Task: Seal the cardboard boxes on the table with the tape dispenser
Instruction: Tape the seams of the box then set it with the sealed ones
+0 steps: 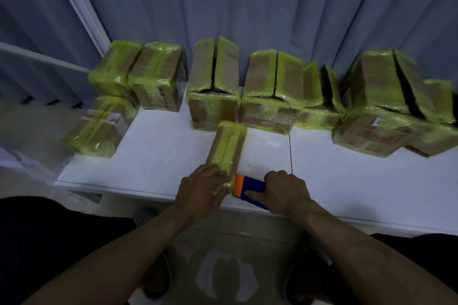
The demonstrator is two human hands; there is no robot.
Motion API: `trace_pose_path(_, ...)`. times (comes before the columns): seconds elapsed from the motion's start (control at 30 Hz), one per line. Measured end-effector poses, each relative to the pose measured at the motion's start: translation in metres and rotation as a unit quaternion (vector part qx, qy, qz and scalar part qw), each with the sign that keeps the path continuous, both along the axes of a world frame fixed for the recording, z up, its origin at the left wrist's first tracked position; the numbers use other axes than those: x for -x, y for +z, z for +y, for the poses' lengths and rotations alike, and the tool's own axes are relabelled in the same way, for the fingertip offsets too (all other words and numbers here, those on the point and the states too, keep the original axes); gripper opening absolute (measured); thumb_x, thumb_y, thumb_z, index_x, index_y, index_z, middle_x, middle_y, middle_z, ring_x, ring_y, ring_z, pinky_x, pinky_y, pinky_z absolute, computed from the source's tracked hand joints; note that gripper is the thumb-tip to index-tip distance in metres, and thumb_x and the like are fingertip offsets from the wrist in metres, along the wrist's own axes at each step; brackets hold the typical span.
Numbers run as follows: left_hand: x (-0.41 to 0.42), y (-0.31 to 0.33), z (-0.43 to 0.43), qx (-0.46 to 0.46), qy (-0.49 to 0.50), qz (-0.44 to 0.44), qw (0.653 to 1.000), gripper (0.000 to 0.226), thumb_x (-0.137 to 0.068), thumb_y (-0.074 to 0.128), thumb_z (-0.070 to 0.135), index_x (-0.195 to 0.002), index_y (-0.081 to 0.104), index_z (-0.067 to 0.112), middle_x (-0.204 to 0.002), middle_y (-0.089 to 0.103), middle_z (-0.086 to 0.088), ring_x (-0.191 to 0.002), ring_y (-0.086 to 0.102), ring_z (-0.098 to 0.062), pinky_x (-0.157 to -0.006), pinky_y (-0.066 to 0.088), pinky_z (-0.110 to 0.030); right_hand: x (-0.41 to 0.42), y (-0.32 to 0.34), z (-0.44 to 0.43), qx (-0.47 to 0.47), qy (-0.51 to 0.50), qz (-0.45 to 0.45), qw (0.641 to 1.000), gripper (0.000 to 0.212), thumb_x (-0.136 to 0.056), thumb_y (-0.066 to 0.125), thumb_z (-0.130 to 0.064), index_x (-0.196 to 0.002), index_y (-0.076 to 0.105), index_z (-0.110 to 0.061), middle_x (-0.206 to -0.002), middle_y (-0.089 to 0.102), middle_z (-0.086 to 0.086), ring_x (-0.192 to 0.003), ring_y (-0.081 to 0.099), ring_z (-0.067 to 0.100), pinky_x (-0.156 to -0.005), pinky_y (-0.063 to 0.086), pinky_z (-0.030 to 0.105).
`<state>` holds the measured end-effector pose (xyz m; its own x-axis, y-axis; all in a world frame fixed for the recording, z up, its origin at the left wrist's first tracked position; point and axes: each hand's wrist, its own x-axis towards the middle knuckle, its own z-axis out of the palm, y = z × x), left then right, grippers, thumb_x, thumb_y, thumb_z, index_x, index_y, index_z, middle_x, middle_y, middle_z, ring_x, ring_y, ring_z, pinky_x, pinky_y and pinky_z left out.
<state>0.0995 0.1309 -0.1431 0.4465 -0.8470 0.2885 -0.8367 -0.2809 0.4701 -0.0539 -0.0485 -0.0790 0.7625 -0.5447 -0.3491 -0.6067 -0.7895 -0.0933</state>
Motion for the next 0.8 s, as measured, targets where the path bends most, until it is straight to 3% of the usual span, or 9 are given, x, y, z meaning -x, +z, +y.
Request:
trace_pose_path(0.1,0.002,0.002,-0.001,0.001,0.009,-0.006,1.000,0.040,-0.081,0.071,0.050,-0.116,0.072,0.031,-0.120,0.067,0.011,-0.114,0.059,-0.013,-0.070,0.059,-0.036,0.000,0.004,0.006,0.046,0.019,0.002,0.999,0.066,-0.090,0.051,-0.077,-0.117,0.063,-0.018,-0.110,0.071,0.002,-0.093,0.069,0.022,-0.074,0.052,0.033)
trace_pose_path(0.23,0.005,0.010,-0.003,-0.005,0.024,-0.016,1.000,0.040,-0.078,0.075,0.054,-0.112,0.074,0.032,-0.116,0.067,0.014,-0.111,0.059,-0.010,-0.064,0.059,-0.034,-0.002,0.010,0.014,0.107,0.053,0.014,0.993,0.062,-0.096,0.045,-0.072,-0.120,0.062,-0.018,-0.114,0.068,0.003,-0.100,0.068,0.024,-0.072,0.041,0.032)
trace_pose_path(0.4,0.013,0.023,-0.012,-0.010,0.058,-0.017,0.998,0.050,-0.069,0.078,0.063,-0.091,0.075,0.018,-0.096,0.070,0.001,-0.087,0.065,-0.018,-0.063,0.059,-0.033,0.002,0.024,0.002,0.094,0.008,-0.001,0.996,0.062,-0.095,0.043,-0.074,-0.115,0.062,-0.018,-0.111,0.069,0.003,-0.098,0.068,0.025,-0.071,0.040,0.031)
trace_pose_path(0.47,0.014,0.020,-0.017,-0.011,0.089,0.033,0.995,0.049,-0.074,0.079,0.056,-0.100,0.073,0.014,-0.104,0.068,-0.006,-0.095,0.065,-0.026,-0.075,0.060,-0.042,0.009,0.031,-0.002,0.101,-0.008,-0.018,0.995,0.062,-0.094,0.043,-0.075,-0.113,0.062,-0.019,-0.109,0.069,0.002,-0.096,0.068,0.025,-0.071,0.041,0.031)
trace_pose_path(0.57,0.012,0.008,-0.017,-0.004,0.136,0.093,0.986,0.072,-0.079,0.072,0.052,-0.136,0.051,0.014,-0.138,0.053,-0.016,-0.129,0.049,-0.037,-0.103,0.046,-0.052,0.019,0.037,-0.004,0.087,-0.037,-0.038,0.995,0.059,-0.091,0.047,-0.078,-0.103,0.060,-0.021,-0.103,0.070,0.001,-0.089,0.068,0.024,-0.070,0.045,0.031)
trace_pose_path(0.63,0.008,0.009,-0.012,-0.013,0.172,0.118,0.978,0.087,-0.077,0.077,0.054,-0.147,0.039,0.019,-0.148,0.044,-0.007,-0.138,0.041,-0.029,-0.106,0.042,-0.039,0.024,0.039,-0.003,0.068,-0.051,-0.053,0.995,0.058,-0.089,0.048,-0.080,-0.092,0.055,-0.022,-0.092,0.066,-0.002,-0.083,0.067,0.022,-0.066,0.045,0.030)
trace_pose_path(0.73,0.004,0.018,-0.010,-0.013,0.174,0.242,0.954,0.074,-0.077,0.080,0.050,-0.137,0.050,0.020,-0.119,0.052,0.012,-0.103,0.058,-0.008,-0.078,0.043,-0.006,0.032,0.043,-0.001,0.036,-0.065,-0.086,0.993,0.060,-0.086,0.050,-0.081,-0.079,0.053,-0.022,-0.074,0.056,-0.008,-0.068,0.061,0.016,-0.055,0.039,0.027)
trace_pose_path(0.8,0.002,0.023,-0.011,-0.027,0.145,0.261,0.954,0.067,-0.074,0.083,0.044,-0.131,0.056,0.023,-0.120,0.051,0.011,-0.101,0.056,-0.007,-0.079,0.043,-0.012,0.036,0.048,0.000,0.004,-0.071,-0.119,0.990,0.059,-0.086,0.052,-0.081,-0.072,0.052,-0.023,-0.067,0.055,-0.009,-0.059,0.056,0.010,-0.050,0.036,0.026)
